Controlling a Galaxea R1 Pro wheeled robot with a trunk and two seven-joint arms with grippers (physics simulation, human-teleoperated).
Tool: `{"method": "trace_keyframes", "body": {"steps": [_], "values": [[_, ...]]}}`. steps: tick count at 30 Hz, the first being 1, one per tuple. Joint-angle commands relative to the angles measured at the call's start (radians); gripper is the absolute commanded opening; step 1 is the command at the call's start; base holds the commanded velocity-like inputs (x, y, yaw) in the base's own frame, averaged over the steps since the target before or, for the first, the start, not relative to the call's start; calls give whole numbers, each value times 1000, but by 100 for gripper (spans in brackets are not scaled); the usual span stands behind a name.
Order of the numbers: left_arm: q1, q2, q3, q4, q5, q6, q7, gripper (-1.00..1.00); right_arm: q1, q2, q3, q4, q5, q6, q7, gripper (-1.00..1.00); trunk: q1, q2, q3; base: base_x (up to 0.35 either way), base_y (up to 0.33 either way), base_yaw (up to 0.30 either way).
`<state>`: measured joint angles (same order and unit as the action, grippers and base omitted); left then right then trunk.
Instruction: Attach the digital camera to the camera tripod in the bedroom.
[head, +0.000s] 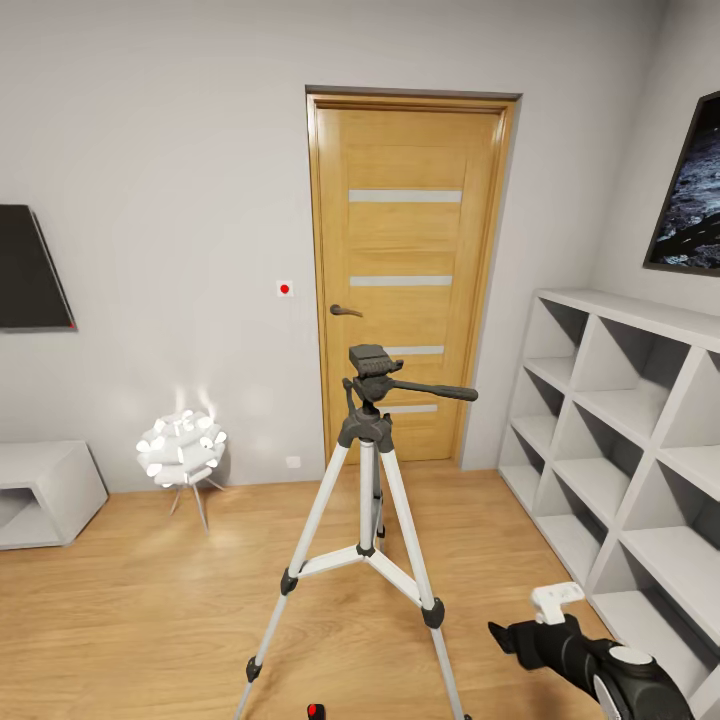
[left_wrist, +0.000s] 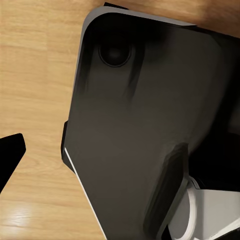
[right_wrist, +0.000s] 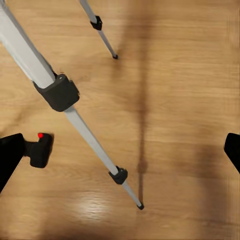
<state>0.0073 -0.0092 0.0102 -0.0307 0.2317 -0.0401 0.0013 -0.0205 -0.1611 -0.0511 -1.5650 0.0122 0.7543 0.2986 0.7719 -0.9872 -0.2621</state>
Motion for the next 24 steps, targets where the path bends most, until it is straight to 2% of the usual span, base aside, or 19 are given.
{"method": "trace_keyframes", "body": {"steps": [1,3,4,11,24], "values": [[0,0,0,-2,6,-1,0,100,-6,-1,0,-2,2,6,12,100,0,-1,-1,0,0,0],[0,0,0,-2,6,-1,0,100,-20,-4,1,-5,2,11,36,100,0,-1,-1,0,0,0],[0,0,0,-2,6,-1,0,100,-39,-7,2,-7,2,18,70,100,0,-1,-1,0,0,0],[0,0,0,-2,6,-1,0,100,-87,-9,2,-7,2,25,133,100,0,-1,-1,0,0,0],[0,0,0,-2,6,-1,0,100,-135,-1,8,-7,0,43,197,100,0,-1,-1,0,0,0]]}}
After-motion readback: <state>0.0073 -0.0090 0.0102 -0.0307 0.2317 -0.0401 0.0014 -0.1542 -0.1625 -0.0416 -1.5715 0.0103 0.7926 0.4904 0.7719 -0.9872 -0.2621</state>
